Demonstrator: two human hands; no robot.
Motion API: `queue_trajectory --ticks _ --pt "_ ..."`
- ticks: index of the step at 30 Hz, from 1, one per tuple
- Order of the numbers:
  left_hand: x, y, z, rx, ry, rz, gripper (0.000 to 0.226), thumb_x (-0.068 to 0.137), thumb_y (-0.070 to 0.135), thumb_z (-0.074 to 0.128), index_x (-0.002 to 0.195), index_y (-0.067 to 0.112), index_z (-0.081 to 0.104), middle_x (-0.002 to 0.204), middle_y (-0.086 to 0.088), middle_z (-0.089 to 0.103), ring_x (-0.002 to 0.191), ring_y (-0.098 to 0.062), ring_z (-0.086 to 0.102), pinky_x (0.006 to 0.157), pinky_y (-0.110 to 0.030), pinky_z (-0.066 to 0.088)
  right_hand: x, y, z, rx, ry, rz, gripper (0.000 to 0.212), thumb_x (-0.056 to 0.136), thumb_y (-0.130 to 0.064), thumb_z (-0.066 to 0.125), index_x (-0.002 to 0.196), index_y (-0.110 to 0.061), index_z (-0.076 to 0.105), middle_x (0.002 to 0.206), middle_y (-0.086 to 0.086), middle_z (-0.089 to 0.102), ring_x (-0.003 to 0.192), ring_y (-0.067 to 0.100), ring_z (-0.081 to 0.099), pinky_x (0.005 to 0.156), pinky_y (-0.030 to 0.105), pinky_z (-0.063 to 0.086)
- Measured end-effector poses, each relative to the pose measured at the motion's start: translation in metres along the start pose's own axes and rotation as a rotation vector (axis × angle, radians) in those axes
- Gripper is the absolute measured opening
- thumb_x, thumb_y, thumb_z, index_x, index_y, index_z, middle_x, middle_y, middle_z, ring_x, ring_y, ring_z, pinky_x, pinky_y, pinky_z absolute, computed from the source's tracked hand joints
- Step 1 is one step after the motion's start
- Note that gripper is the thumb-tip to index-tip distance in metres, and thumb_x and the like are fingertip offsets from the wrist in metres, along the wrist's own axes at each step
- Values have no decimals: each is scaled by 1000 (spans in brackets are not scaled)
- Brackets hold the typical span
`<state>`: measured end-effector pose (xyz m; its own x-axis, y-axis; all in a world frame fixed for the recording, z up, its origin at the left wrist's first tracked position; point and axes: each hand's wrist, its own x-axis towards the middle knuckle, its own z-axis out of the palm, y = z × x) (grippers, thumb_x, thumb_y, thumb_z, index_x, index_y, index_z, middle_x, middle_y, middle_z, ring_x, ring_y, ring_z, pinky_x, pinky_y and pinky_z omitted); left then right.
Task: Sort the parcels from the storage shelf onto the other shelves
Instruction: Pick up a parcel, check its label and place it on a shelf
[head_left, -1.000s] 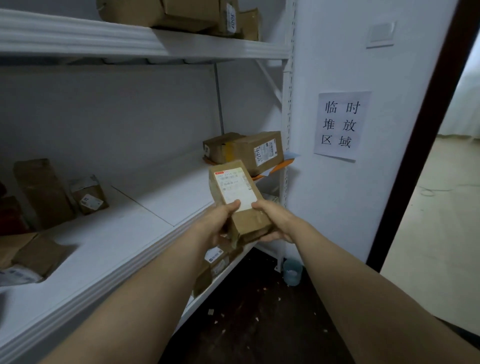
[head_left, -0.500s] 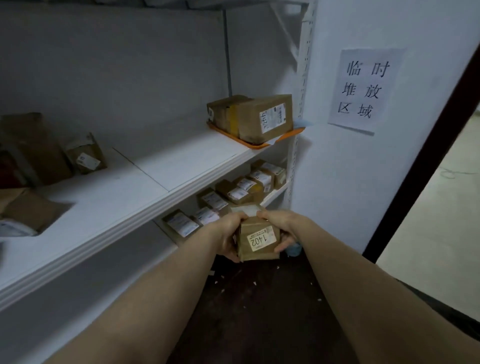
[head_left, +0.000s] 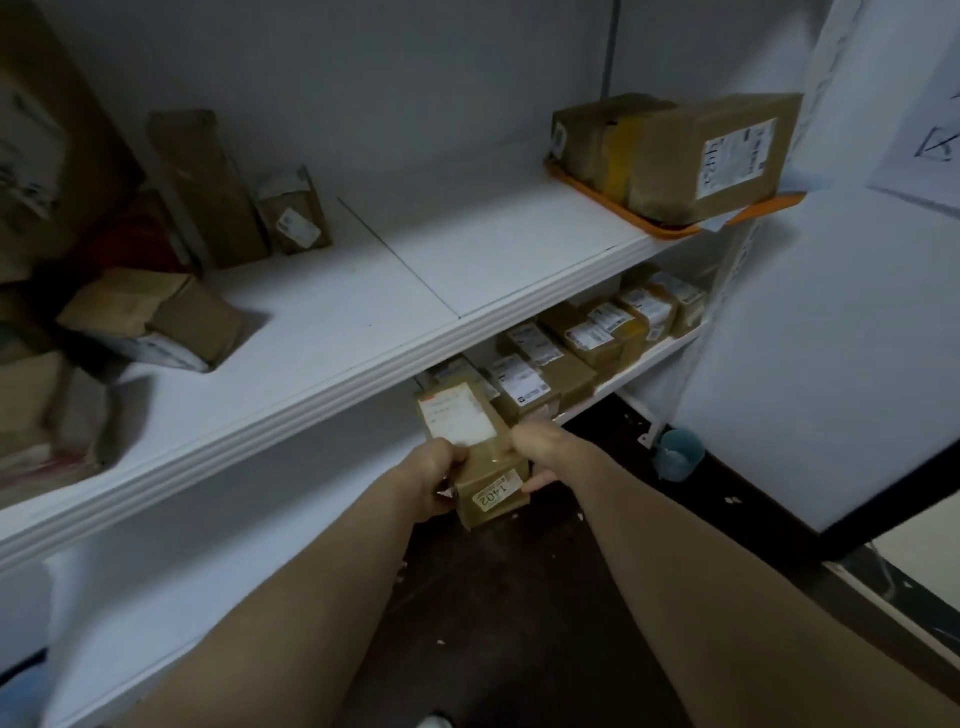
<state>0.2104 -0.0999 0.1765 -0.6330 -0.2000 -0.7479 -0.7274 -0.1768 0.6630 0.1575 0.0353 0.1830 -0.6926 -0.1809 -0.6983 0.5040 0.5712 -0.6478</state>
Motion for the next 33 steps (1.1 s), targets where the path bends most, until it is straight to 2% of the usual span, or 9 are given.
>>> queue_trajectory --ticks 6,11,16,19,23,26,29,31,33 --pt "38 -4 -41 33 127 -36 33 95 15 55 125 2 52 103 -12 56 77 -21 53 55 -31 42 43 -13 45 -288 47 -202 45 98 -24 50 140 -9 46 140 10 50 124 27 50 102 37 44" --pt "79 -6 -62 77 215 -34 39 90 14 64 123 0 50 105 -15 56 88 -24 53 72 -34 44 84 -20 74 -312 103 -272 41 98 -24 53 136 -9 49 134 10 55 119 26 54 98 36 47" --pt "115 -9 -67 114 255 -13 28 90 7 62 115 -3 55 84 -10 56 66 -15 52 50 -20 44 127 -21 95 -339 89 -247 52 99 -7 46 148 -16 34 148 14 40 124 31 51 101 42 47" --pt "139 -11 -68 132 261 -3 27 89 2 59 114 -7 57 77 -10 54 62 -15 49 54 -23 41 146 -20 97 -410 108 -225 59 97 -1 46 150 -19 30 151 20 27 133 30 41 107 37 41" --pt "161 -11 -63 141 233 15 35 89 -4 55 125 -5 53 89 -12 57 82 -22 53 77 -29 46 161 -21 94 -459 119 -213 60 96 3 45 151 -16 28 154 20 15 135 31 39 110 35 37" --pt "172 -9 -60 140 173 11 45 88 -3 59 132 -1 48 79 -5 55 69 -15 49 68 -25 43 169 -20 93 -506 150 -230 58 93 5 45 148 -12 33 150 19 22 126 30 49 107 31 38" --pt "173 -6 -59 135 131 22 64 90 0 61 147 9 33 113 -5 58 61 -7 40 58 -19 37 172 -16 94 -564 172 -252 49 92 6 47 139 -5 45 146 18 30 119 30 53 102 33 44" --pt "173 -5 -59 106 123 25 72 92 -1 56 152 15 18 140 -10 46 66 -10 43 61 -21 38 171 -12 93 -597 225 -273 45 90 6 48 134 -4 49 146 16 29 119 31 51 100 34 46" --pt "174 -3 -58 80 122 12 67 93 -1 54 150 15 24 126 -8 53 80 -16 52 70 -24 43 169 -10 89 -594 332 -276 47 90 5 51 136 -6 47 144 15 28 125 30 41 96 35 45"
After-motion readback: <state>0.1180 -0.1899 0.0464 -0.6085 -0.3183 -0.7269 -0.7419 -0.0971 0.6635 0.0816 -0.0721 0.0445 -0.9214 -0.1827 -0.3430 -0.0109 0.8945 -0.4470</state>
